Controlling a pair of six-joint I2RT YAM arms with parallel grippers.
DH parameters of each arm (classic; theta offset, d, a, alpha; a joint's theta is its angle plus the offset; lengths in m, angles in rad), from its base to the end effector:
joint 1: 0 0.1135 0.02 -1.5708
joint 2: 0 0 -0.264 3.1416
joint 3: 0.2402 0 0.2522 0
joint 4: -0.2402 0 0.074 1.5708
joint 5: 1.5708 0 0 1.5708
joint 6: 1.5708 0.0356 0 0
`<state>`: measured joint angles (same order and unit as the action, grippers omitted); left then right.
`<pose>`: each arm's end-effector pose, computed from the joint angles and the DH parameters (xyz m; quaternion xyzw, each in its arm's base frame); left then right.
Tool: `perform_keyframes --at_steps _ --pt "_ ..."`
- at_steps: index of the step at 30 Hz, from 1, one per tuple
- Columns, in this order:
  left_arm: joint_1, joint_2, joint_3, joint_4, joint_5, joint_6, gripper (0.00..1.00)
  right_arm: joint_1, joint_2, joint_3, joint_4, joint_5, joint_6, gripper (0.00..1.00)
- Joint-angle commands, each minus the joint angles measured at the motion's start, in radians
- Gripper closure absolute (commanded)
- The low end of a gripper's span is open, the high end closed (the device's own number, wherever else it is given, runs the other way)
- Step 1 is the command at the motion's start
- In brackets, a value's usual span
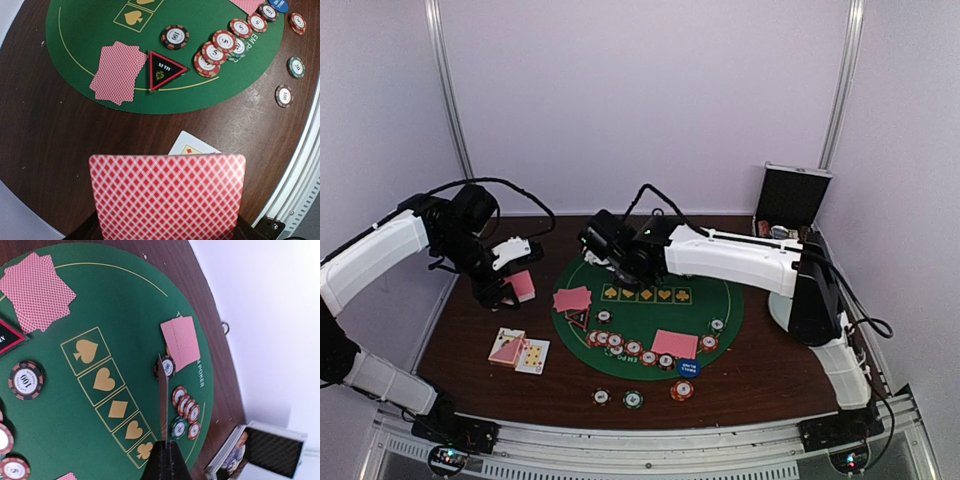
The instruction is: Distribute texas hold em gaming equipment
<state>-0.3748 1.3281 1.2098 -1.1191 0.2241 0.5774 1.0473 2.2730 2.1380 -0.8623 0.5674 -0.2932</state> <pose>0.2227 -0.0961 0.2977 0.4656 0.8625 -0.0930 0.1752 0.2654 0.4215 0.2541 -0.5100 0.7708 -0.1497 0.3513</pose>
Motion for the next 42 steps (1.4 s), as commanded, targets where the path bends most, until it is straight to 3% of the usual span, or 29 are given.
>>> perform_keyframes --at_steps 1,4,12,18,26,32,36,40,42 --pt "0.025 -0.021 0.008 -0.008 0.02 0.013 1.0 0.026 0.039 -0.093 0.33 0.109 -0.342 1.0" --pt "0.041 -0.029 0.011 -0.015 0.033 0.014 1.0 0.033 0.05 -0.2 0.564 0.071 -0.535 1.0" --pt "0.053 -0.025 0.022 -0.024 0.035 0.029 1.0 0.017 0.105 -0.256 0.71 -0.046 -0.681 1.0" --pt "0.053 -0.034 0.014 -0.024 0.03 0.033 1.0 -0.018 0.115 -0.288 0.736 -0.089 -0.707 1.0" --pt "0.053 -0.022 0.027 -0.025 0.05 0.031 1.0 -0.027 0.093 -0.387 0.811 -0.03 -0.731 1.0" --pt "0.053 -0.019 0.03 -0.027 0.058 0.031 1.0 -0.026 0.079 -0.397 0.753 -0.041 -0.656 1.0" --pt "0.053 -0.022 0.027 -0.028 0.056 0.031 1.0 -0.023 0.045 -0.411 0.726 -0.053 -0.602 0.83" --pt "0.053 -0.017 0.032 -0.028 0.057 0.031 1.0 -0.021 0.015 -0.403 0.651 -0.068 -0.539 0.54" --pt "0.053 -0.011 0.038 -0.028 0.067 0.025 1.0 -0.021 -0.003 -0.402 0.627 -0.079 -0.505 0.45"
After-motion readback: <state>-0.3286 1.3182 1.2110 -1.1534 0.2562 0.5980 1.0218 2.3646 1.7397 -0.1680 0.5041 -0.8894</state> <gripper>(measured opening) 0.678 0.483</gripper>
